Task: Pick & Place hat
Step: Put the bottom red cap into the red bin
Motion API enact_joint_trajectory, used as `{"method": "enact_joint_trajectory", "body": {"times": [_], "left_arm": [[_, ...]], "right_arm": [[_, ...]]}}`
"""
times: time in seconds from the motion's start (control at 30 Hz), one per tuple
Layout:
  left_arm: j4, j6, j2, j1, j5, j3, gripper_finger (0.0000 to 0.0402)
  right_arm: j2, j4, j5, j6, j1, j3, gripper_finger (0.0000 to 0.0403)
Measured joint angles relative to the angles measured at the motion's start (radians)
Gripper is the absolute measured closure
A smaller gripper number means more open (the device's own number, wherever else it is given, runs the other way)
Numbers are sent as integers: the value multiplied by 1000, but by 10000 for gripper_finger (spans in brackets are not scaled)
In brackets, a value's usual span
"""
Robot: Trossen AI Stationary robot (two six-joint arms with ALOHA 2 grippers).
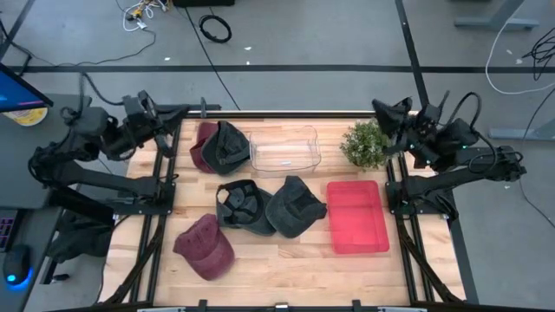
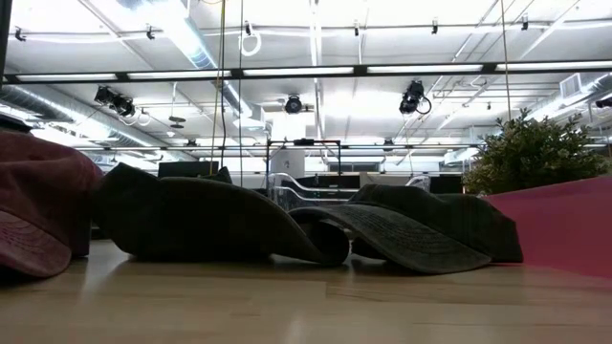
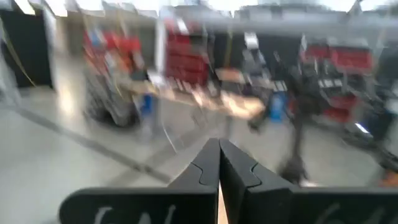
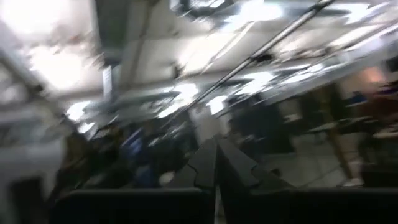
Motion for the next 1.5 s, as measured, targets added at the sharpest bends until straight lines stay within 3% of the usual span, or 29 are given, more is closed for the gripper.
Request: {"method": "enact_joint_trajectory", "body": {"times": [0.13, 0.27, 0.4, 0.57, 0.7, 0.93, 1.17, 1.5], "left_arm": [[-285, -268, 46, -1, 42, 94, 384], [-526, -464, 107, 0, 104, 179, 342], [-674, -582, 175, 0, 241, 226, 286], [-761, -701, 250, 0, 499, 233, 217], [-862, -735, 327, -1, 621, 233, 171], [-1019, -737, 489, -42, 719, 233, 128], [-1065, -713, 624, -121, 781, 222, 120], [-1011, -702, 659, -206, 872, 28, 114]], "right_arm": [[4, -156, -32, 86, 0, 0, 379], [1, -243, -34, 173, -1, -1, 355], [5, -309, -50, 184, -1, -1, 320], [8, -337, -49, 237, -1, -1, 280], [10, -342, -50, 261, -1, -1, 255], [19, -383, -57, 254, -1, -1, 227], [19, -423, -100, 288, -1, -1, 219], [41, -425, -138, 288, -1, -1, 220]]}}
